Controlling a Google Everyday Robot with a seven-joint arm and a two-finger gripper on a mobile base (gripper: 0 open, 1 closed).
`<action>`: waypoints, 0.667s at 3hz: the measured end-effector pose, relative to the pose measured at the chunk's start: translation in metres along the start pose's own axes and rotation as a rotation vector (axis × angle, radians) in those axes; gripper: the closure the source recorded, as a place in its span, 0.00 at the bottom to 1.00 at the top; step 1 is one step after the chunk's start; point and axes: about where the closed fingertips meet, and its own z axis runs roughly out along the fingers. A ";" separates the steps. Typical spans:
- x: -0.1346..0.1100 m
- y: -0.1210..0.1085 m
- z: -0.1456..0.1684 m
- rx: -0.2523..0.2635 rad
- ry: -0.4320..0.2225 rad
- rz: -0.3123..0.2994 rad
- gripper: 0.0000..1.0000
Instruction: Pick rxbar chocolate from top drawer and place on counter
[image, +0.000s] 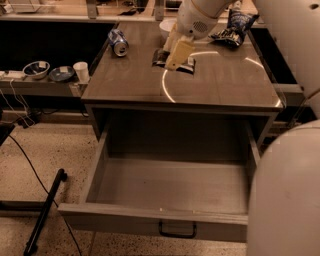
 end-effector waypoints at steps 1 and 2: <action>-0.010 -0.016 0.014 -0.015 -0.047 0.043 0.86; -0.015 -0.025 0.029 -0.035 -0.079 0.073 0.62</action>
Offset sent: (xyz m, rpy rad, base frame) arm 0.0448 0.0319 -0.0096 0.1317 0.1002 -0.0335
